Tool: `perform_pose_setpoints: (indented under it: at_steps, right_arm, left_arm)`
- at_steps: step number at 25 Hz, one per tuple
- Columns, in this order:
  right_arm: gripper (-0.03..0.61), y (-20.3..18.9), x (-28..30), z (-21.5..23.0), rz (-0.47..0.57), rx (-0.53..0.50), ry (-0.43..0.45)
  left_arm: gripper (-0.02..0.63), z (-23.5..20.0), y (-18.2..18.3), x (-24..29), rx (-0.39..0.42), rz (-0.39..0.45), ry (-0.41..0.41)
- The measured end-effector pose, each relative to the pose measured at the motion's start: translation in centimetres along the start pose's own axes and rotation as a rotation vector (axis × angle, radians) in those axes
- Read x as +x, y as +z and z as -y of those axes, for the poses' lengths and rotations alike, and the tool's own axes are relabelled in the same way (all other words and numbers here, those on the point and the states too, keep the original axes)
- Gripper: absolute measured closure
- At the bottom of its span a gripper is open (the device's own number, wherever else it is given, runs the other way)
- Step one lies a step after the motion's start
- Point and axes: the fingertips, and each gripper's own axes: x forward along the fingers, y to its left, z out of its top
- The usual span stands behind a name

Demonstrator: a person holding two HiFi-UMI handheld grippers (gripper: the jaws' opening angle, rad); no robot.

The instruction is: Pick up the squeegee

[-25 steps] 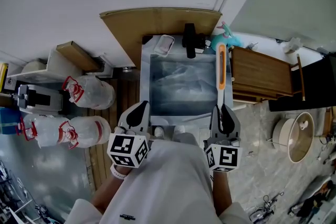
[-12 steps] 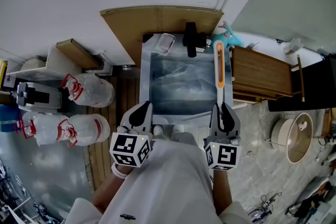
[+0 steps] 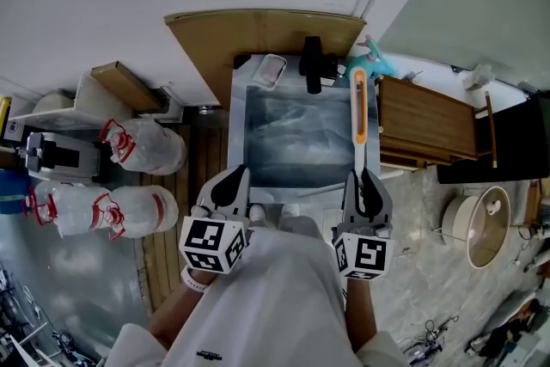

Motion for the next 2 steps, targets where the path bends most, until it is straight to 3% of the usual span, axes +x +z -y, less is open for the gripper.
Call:
perform_pose_setpoints:
  at_steps: [2]
  right_arm:
    - [0.515, -0.09, -0.04, -0.16, -0.003, -0.003, 0.005]
  left_arm:
    - [0.609, -0.14, -0.08, -0.14, -0.005, 0.001, 0.004]
